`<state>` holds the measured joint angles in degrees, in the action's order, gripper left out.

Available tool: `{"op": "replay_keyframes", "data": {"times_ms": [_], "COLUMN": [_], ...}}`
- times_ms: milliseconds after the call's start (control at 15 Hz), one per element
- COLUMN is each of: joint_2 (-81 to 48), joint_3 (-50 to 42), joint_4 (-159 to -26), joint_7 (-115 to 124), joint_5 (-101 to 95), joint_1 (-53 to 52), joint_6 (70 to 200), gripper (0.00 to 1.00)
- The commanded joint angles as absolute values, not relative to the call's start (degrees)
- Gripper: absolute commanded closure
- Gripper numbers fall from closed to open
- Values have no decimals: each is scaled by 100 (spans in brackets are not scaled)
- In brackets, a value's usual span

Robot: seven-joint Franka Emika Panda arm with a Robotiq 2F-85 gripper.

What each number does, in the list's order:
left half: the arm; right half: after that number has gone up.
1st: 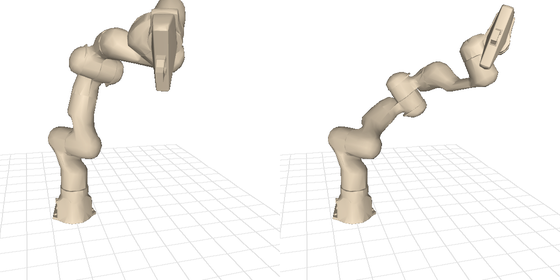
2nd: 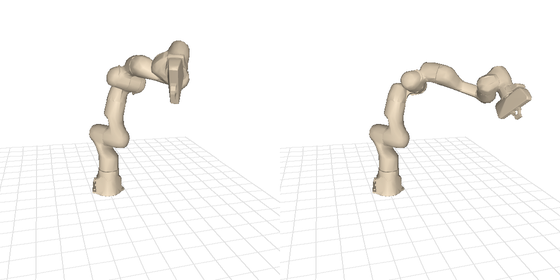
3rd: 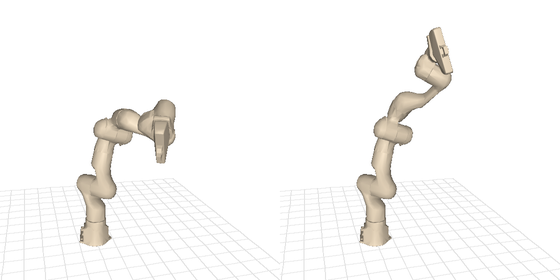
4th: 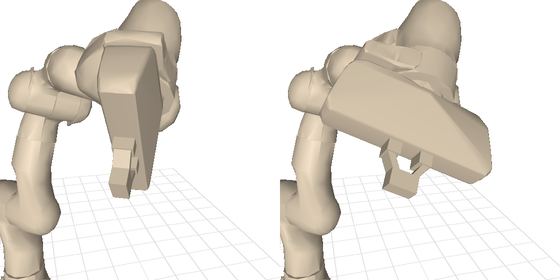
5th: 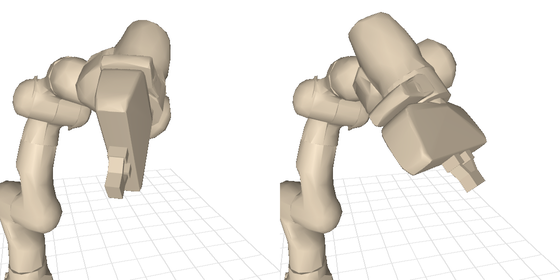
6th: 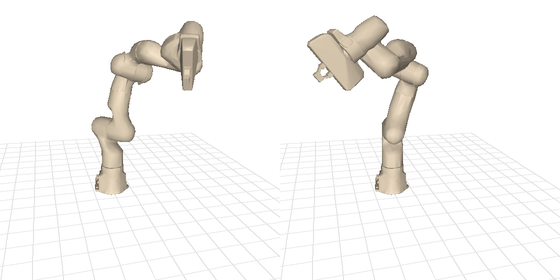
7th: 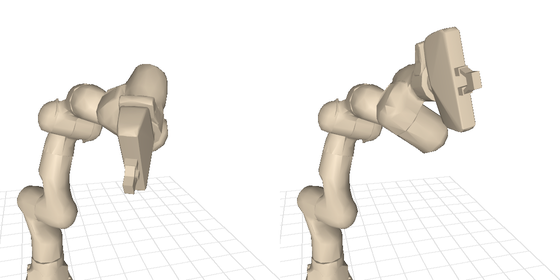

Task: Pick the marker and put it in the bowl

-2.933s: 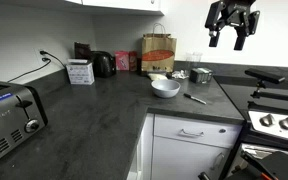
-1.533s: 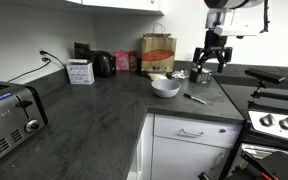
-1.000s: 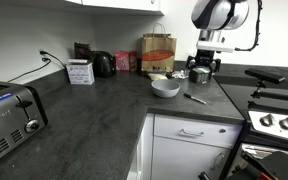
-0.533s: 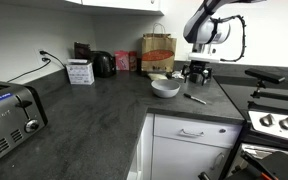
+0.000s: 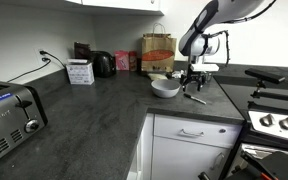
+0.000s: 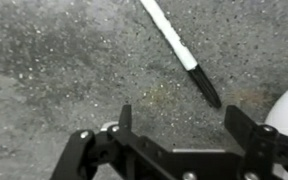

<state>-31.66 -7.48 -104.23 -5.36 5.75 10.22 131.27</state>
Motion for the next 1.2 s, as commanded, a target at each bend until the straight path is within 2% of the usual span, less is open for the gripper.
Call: {"op": "replay_keyframes", "data": {"times_ms": [0,133,533,1000,1133], "joint_2": [-3412,-3422,-3161,-2735,-2751], "joint_3": [-577,-523,-435,-276,-265], "joint_4": [-10122,-10126,-10441,-10906,-10943], "joint_7": [-974,-1126,-1699,-2264,-2275], "joint_5": [348,280,56,79,96], "joint_1": [1116,1105,1138,1161,1168], "joint_6": [12946,12919,12902,12947,12943], "gripper": [7,13,8,8,12]}}
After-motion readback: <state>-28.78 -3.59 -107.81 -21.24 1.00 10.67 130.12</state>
